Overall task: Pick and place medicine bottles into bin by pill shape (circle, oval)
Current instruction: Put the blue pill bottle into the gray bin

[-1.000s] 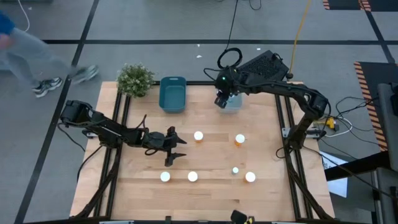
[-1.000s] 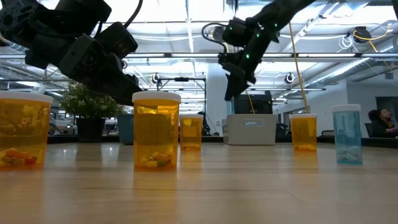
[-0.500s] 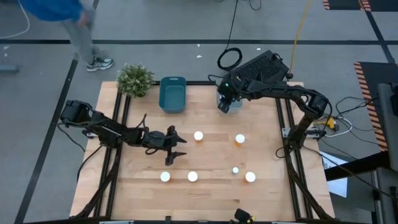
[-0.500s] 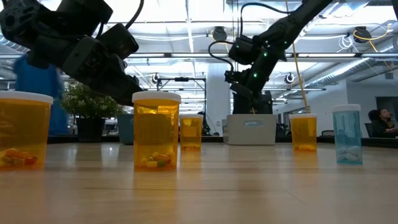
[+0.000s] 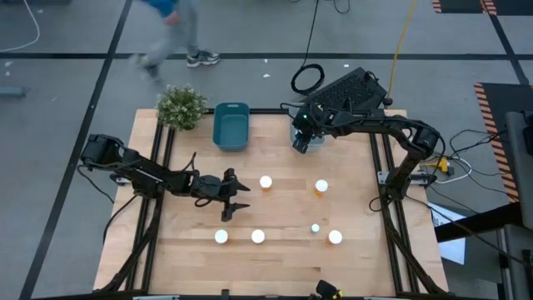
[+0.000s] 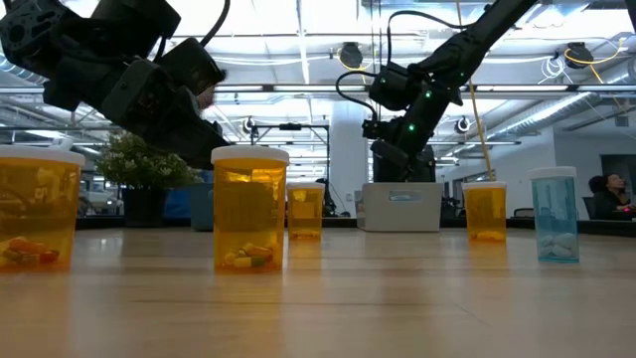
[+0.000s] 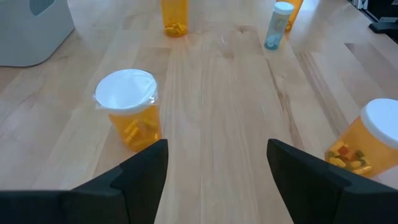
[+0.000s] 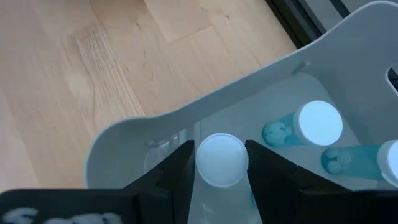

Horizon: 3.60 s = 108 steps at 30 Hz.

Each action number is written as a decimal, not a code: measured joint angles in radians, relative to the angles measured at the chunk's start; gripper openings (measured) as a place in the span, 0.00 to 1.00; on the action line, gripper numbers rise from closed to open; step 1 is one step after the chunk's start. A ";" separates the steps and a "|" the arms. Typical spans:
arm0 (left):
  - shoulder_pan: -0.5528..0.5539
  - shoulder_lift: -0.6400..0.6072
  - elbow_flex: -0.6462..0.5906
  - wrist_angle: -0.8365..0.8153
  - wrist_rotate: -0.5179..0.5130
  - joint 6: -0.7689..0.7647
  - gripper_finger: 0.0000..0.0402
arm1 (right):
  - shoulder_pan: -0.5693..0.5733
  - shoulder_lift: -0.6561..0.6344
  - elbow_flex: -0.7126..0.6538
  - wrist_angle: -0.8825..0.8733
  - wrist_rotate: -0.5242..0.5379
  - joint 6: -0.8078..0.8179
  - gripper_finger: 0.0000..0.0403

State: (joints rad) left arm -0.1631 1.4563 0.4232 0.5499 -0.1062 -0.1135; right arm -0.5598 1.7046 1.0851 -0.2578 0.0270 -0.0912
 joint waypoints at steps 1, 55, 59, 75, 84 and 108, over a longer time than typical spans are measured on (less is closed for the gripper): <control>0.000 0.000 0.000 0.000 0.000 0.000 0.68 | 0.000 0.000 0.000 0.000 0.002 0.000 0.35; 0.000 0.000 0.000 0.006 -0.026 -0.021 0.68 | 1.115 -0.356 0.001 -0.430 0.288 0.896 0.56; 0.000 0.000 0.000 0.006 -0.026 -0.021 0.68 | 1.150 -0.293 0.001 -0.430 0.249 0.950 0.56; 0.000 0.000 0.000 0.009 -0.027 -0.030 0.68 | 1.123 -0.169 0.002 -0.446 0.205 0.939 0.56; 0.000 0.000 0.000 0.008 -0.027 -0.029 0.68 | 1.110 -0.162 0.002 -0.427 0.209 0.913 0.56; -0.002 0.000 0.000 0.013 -0.027 -0.029 0.68 | 1.083 -0.060 0.001 -0.404 0.125 0.872 0.46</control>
State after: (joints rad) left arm -0.1646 1.4567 0.4236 0.5630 -0.1333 -0.1429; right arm 0.5235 1.6444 1.0863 -0.6621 0.1520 0.7807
